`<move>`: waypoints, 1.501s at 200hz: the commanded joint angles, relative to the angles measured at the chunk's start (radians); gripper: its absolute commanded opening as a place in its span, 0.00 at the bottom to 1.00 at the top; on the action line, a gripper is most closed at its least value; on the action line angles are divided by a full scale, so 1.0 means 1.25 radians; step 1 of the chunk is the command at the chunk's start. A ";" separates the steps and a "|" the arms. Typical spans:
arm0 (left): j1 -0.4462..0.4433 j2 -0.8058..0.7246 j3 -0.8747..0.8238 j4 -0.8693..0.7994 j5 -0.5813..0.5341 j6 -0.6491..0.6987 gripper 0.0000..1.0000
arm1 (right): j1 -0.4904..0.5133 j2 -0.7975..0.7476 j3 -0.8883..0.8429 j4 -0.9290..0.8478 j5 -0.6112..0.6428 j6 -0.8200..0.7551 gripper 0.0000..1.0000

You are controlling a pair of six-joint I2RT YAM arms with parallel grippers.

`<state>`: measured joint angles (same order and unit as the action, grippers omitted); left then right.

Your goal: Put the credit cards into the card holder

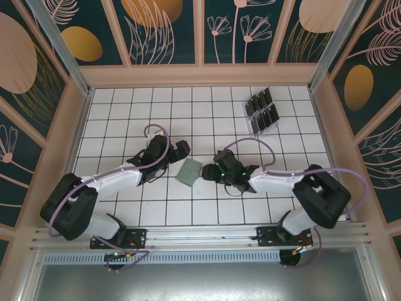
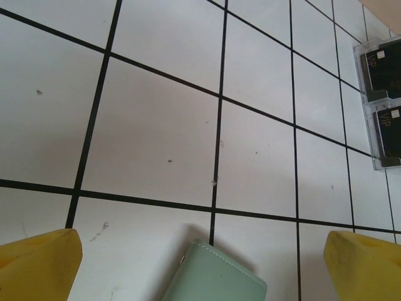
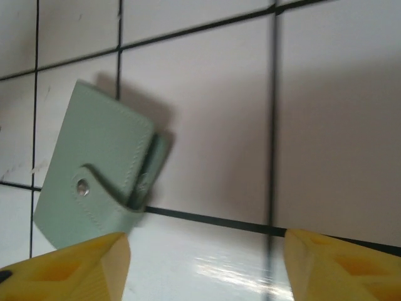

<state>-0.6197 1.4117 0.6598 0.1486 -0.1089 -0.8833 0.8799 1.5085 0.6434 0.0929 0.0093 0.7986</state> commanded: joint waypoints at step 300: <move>-0.020 -0.060 -0.141 0.077 0.132 -0.059 0.99 | -0.155 -0.084 0.194 -0.140 0.064 -0.209 0.99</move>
<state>-0.6281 1.3430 0.4915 0.2043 0.0483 -0.9337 0.7277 1.5024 0.9081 -0.1131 0.0849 0.5480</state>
